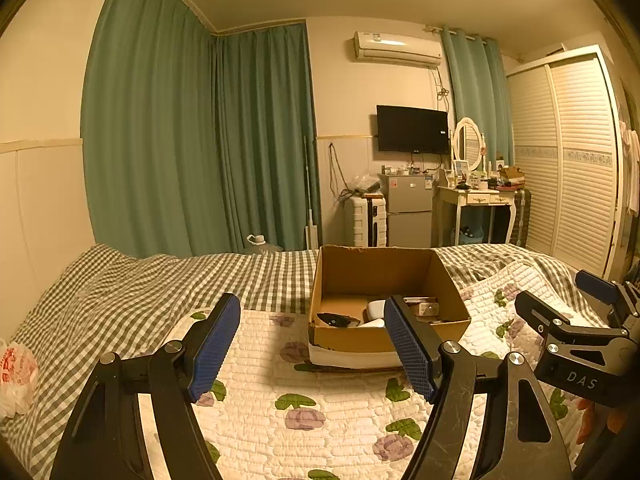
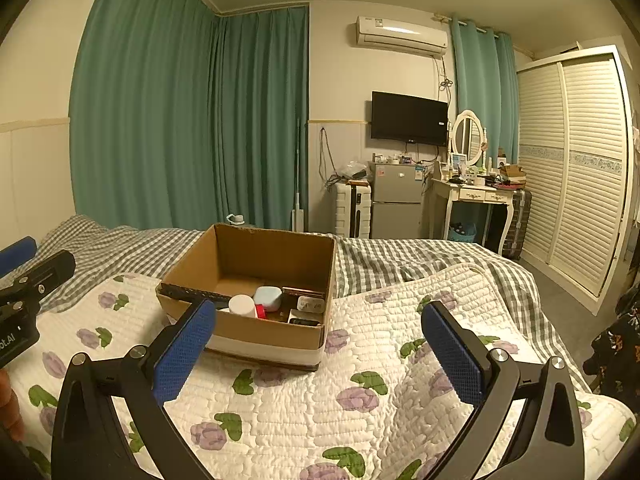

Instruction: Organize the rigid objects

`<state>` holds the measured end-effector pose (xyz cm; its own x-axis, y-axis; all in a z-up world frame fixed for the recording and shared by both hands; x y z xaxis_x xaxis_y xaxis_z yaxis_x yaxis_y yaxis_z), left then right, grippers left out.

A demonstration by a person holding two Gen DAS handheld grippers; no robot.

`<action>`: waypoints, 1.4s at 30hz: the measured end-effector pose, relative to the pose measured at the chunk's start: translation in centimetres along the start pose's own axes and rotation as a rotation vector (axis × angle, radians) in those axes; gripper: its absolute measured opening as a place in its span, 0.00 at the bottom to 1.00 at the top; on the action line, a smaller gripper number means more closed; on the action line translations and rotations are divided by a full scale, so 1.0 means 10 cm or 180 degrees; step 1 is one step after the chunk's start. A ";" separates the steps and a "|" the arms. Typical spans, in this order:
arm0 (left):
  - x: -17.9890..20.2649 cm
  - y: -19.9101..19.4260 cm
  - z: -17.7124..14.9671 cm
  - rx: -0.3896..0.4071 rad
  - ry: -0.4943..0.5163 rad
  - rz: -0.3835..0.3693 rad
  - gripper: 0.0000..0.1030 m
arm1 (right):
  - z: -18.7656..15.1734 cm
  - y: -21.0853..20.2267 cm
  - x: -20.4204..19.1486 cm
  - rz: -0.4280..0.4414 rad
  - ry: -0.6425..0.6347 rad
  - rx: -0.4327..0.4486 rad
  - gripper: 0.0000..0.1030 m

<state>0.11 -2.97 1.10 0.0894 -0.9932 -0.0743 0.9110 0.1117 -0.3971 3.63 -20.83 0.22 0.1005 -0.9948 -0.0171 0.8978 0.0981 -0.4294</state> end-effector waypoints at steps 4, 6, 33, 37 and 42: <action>0.00 0.00 0.00 -0.0004 0.0003 -0.0004 0.75 | 0.00 0.00 0.01 -0.0003 0.0005 0.0002 1.00; 0.00 0.00 0.00 -0.0004 0.0001 0.0002 0.75 | 0.00 0.00 0.01 -0.0002 0.0005 -0.0002 1.00; -0.02 0.02 -0.01 -0.0012 -0.0004 -0.0026 0.75 | 0.00 -0.02 -0.02 0.0004 0.0002 -0.0050 1.00; -0.02 0.02 -0.01 -0.0017 -0.0001 -0.0025 0.75 | 0.00 -0.01 -0.02 0.0004 0.0003 -0.0062 1.00; -0.02 0.04 -0.02 -0.0025 0.0006 -0.0033 0.75 | 0.00 -0.01 -0.02 0.0002 0.0003 -0.0078 1.00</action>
<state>0.34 -2.73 0.80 0.0791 -0.9943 -0.0720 0.9086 0.1017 -0.4051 3.55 -20.59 0.24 0.1005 -0.9948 -0.0182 0.8869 0.0979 -0.4514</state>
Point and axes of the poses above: each gripper's, at about its wrist camera, not at the fingertips, and y roughly the way its jaws point, x to its right, z to its top, the point moved 1 cm from there along y, roughly the way its jaws point, and after that the axes turned 7 degrees about -x, right-handed, at the moved point
